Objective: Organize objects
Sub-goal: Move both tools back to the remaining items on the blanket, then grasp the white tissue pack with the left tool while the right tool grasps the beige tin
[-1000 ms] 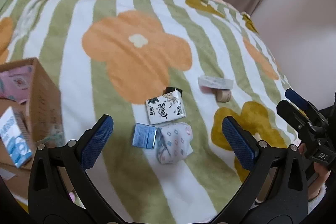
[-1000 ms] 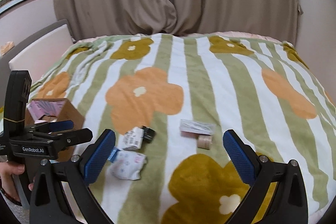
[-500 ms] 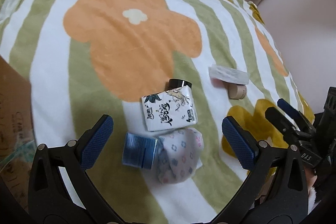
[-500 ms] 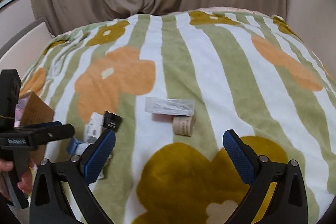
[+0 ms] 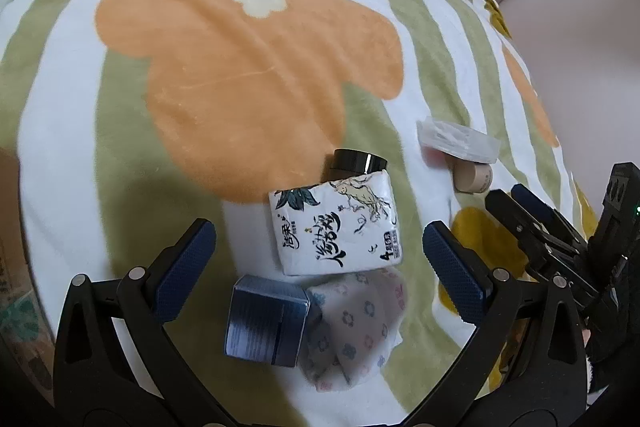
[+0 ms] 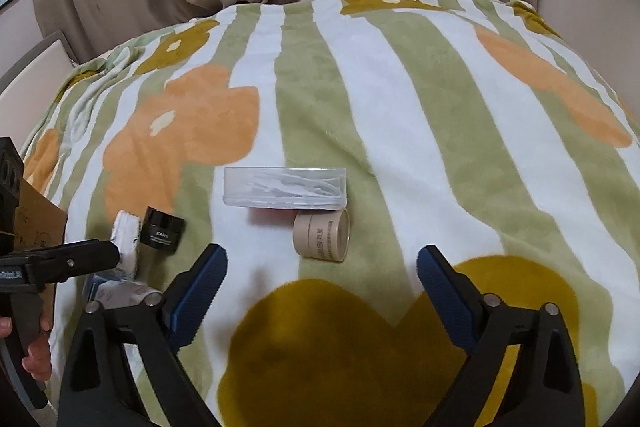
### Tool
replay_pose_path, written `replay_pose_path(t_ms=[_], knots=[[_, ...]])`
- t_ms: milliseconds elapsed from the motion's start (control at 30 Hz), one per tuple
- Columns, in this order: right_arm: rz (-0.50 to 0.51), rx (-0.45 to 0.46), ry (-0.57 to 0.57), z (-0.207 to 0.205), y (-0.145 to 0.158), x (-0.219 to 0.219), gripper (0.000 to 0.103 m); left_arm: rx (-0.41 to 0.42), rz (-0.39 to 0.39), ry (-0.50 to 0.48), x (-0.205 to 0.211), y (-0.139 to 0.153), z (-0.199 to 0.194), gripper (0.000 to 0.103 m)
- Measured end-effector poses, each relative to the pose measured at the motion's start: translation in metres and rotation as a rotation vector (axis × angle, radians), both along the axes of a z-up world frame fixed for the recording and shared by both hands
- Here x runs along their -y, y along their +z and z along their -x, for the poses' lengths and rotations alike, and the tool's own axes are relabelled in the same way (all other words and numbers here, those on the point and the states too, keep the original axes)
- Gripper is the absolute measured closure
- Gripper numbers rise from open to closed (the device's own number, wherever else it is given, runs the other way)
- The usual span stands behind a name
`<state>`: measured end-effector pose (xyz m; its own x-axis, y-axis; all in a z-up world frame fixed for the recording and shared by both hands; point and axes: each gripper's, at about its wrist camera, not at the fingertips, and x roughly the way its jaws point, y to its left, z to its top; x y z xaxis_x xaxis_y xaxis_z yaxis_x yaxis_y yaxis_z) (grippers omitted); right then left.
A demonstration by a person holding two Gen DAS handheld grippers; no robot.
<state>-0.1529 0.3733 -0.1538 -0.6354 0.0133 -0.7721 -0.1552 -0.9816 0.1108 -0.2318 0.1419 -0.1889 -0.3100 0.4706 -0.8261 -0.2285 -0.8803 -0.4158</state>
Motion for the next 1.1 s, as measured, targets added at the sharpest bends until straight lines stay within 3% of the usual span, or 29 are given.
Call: replay_pose_path(t_ms=[233, 633, 700, 867, 933, 1100], knots=[[0.023, 0.008, -0.016, 0.011, -0.007, -0.005, 0.028, 0.031, -0.018, 0.006, 0.001, -0.006, 0.01, 0.003], [0.058, 0.032, -0.03, 0.021, -0.018, -0.009, 0.043, 0.05, -0.01, 0.009, -0.006, -0.015, 0.011, 0.007], [0.06, 0.034, -0.034, 0.022, -0.019, -0.009, 0.047, 0.048, -0.004, 0.009, -0.008, -0.014, 0.011, 0.011], [0.084, 0.039, -0.047, 0.025, -0.021, -0.013, 0.062, 0.047, 0.006, 0.009, -0.011, -0.016, 0.009, 0.038], [0.097, 0.043, -0.048, 0.025, -0.022, -0.014, 0.069, 0.045, 0.007, 0.005, -0.012, -0.015, 0.008, 0.039], [0.081, 0.05, -0.046, 0.027, -0.023, -0.012, 0.074, 0.046, 0.007, 0.006, -0.013, -0.015, 0.009, 0.04]])
